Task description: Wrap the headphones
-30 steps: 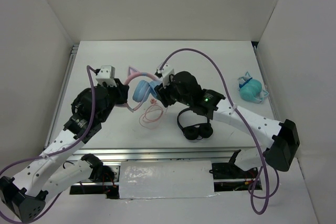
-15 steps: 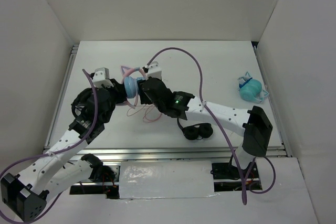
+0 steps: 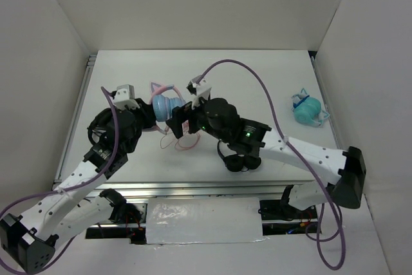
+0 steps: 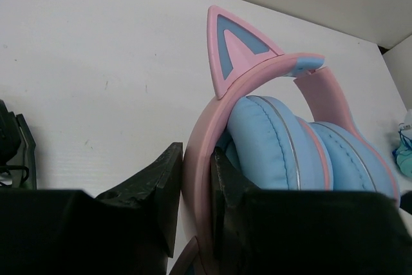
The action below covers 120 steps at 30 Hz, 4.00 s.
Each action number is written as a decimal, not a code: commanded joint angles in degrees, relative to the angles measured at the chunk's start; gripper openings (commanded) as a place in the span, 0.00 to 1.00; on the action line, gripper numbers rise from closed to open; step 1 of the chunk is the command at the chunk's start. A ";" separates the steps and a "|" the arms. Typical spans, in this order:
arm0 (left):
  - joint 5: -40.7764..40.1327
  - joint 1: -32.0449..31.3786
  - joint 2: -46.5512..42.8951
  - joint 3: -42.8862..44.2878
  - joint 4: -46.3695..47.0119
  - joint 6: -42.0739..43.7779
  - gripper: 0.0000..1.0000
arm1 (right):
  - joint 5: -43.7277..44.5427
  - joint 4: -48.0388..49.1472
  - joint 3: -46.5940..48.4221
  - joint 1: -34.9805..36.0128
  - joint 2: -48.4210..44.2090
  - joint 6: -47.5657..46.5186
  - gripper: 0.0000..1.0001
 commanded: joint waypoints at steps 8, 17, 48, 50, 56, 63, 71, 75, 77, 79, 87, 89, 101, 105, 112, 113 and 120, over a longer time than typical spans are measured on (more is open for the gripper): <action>1.96 1.19 1.84 7.31 4.91 0.41 0.00 | -14.72 8.17 -9.91 0.73 -18.30 -7.15 1.00; 30.39 11.82 11.59 30.13 0.26 8.32 0.00 | -25.67 10.11 -30.03 -9.10 -33.35 -19.16 1.00; 80.62 34.60 38.05 82.92 -6.17 -5.30 0.00 | -64.10 58.96 -7.90 -21.31 30.79 3.64 0.66; 83.77 35.13 36.39 80.46 -4.59 -4.25 0.00 | -63.50 61.87 -9.13 -23.34 30.19 8.39 0.37; 88.89 32.68 29.62 64.12 -1.94 3.90 0.00 | -56.22 37.70 -6.08 -33.71 22.38 2.97 0.00; 80.13 20.03 20.92 37.85 -6.60 24.82 0.00 | -43.04 4.60 11.58 -40.31 17.44 -14.07 0.00; 60.10 5.78 19.06 21.21 -8.97 33.11 0.00 | -36.95 -11.85 29.34 -41.99 16.92 -20.42 0.00; 50.58 3.05 24.15 21.56 -13.27 29.97 0.00 | -33.26 -13.09 30.42 -40.23 12.27 -21.30 0.00; 48.04 3.05 25.56 21.91 -13.54 28.20 0.00 | -31.94 -13.53 28.58 -39.35 10.16 -22.35 0.00; 45.40 3.22 27.15 22.61 -13.98 26.79 0.00 | -29.58 -13.27 24.90 -37.16 6.30 -22.97 0.00; 39.94 8.57 29.44 26.39 -14.25 20.81 0.00 | -20.87 -15.20 12.33 -31.45 -5.39 -19.90 0.00; 38.10 9.46 30.31 28.14 -14.16 18.35 0.00 | -22.44 -14.25 7.06 -30.04 -7.77 -18.23 0.00; 28.95 12.28 36.64 42.47 -15.30 10.61 0.00 | -38.08 2.80 -14.84 -18.52 -17.37 -7.86 0.00; 26.04 12.28 36.73 46.25 -16.53 9.90 0.00 | -47.64 11.48 -18.79 -16.94 -15.79 -7.76 0.07; 38.59 12.28 34.71 52.40 -17.76 10.34 0.00 | -43.03 27.14 -25.30 -16.41 -8.16 -11.54 0.40; 40.01 12.10 34.62 55.28 -18.81 10.43 0.00 | -41.79 29.16 -25.57 -16.41 -7.09 -11.72 0.41; 38.97 10.17 32.61 64.00 -26.02 12.10 0.00 | -37.92 48.90 -26.18 -16.41 4.24 -14.09 0.74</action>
